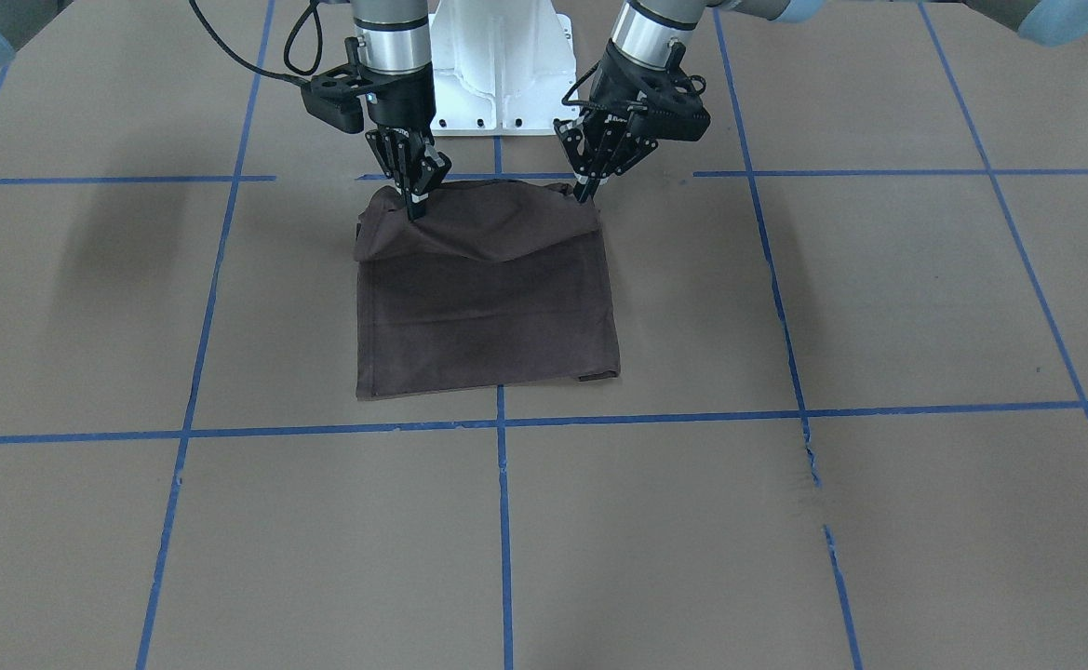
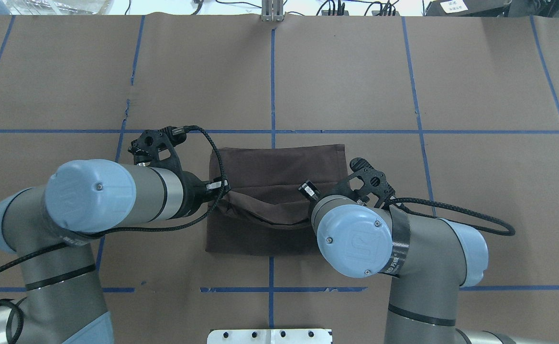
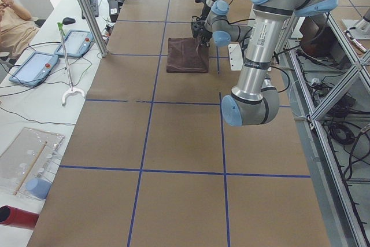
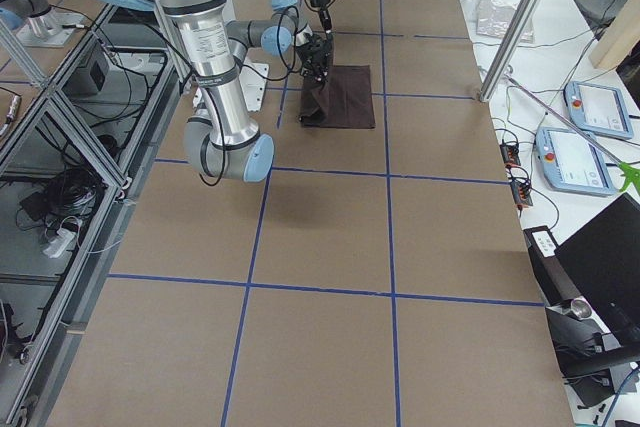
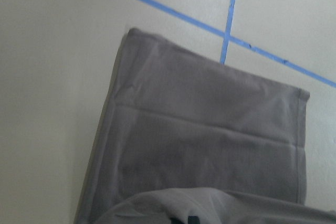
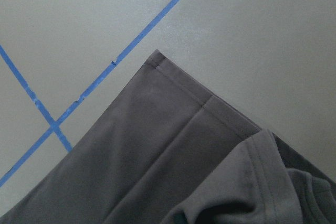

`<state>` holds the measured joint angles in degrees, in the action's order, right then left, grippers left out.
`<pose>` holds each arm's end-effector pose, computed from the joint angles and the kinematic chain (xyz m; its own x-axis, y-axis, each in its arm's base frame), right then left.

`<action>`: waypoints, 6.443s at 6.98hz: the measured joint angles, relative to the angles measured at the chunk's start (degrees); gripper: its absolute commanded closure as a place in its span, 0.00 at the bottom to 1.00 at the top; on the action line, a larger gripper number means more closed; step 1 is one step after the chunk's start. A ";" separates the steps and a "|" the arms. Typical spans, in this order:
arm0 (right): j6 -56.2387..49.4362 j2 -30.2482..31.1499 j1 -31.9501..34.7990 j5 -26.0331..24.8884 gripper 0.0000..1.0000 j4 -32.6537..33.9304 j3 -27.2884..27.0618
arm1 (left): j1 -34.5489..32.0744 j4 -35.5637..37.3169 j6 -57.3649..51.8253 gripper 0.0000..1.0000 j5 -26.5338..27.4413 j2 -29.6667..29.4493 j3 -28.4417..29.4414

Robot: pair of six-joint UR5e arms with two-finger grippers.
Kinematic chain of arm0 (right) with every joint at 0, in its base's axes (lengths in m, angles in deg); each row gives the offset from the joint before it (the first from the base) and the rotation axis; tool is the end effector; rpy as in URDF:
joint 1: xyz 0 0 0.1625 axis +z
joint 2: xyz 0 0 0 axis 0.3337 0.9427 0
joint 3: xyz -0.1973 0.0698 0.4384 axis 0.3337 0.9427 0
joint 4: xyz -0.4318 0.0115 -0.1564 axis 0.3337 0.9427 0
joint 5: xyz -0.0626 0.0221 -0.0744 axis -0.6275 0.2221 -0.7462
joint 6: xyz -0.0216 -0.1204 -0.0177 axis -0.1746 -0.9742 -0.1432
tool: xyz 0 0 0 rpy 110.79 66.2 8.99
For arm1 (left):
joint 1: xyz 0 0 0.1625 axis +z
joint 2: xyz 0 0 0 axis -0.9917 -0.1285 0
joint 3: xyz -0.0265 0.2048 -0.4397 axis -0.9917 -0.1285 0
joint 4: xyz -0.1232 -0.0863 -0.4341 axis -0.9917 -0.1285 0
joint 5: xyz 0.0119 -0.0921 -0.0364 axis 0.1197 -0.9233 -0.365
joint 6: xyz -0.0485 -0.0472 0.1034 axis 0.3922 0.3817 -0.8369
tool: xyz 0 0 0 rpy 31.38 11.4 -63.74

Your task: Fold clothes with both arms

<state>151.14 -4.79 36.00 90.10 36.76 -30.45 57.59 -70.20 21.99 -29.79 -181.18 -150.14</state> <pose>-0.5748 -0.3369 0.2272 0.2984 0.6672 0.6825 -0.7243 0.6240 -0.2933 0.5272 -0.3842 0.2178 0.4037 -0.2141 -0.8895 0.3780 0.9244 -0.0509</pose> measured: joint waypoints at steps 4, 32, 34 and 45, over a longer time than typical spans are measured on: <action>-2.35 -5.92 4.23 1.57 1.00 -1.42 10.19 | -4.31 -7.67 -2.95 1.00 0.11 -2.90 13.29; -52.84 -4.54 25.93 25.68 0.00 -29.31 32.91 | -4.38 -9.67 -18.00 0.00 -1.68 -7.24 25.36; -52.81 -3.30 25.94 25.68 0.00 -29.02 31.52 | -2.82 -9.49 -18.14 0.00 -0.25 -8.37 26.97; -52.80 -3.01 25.33 25.52 0.00 -28.99 31.36 | -12.76 -10.25 -26.22 0.09 -1.64 -9.05 31.12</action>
<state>98.34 -7.80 61.33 115.62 7.77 0.91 44.83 -80.45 -4.23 -31.43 -190.23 -119.02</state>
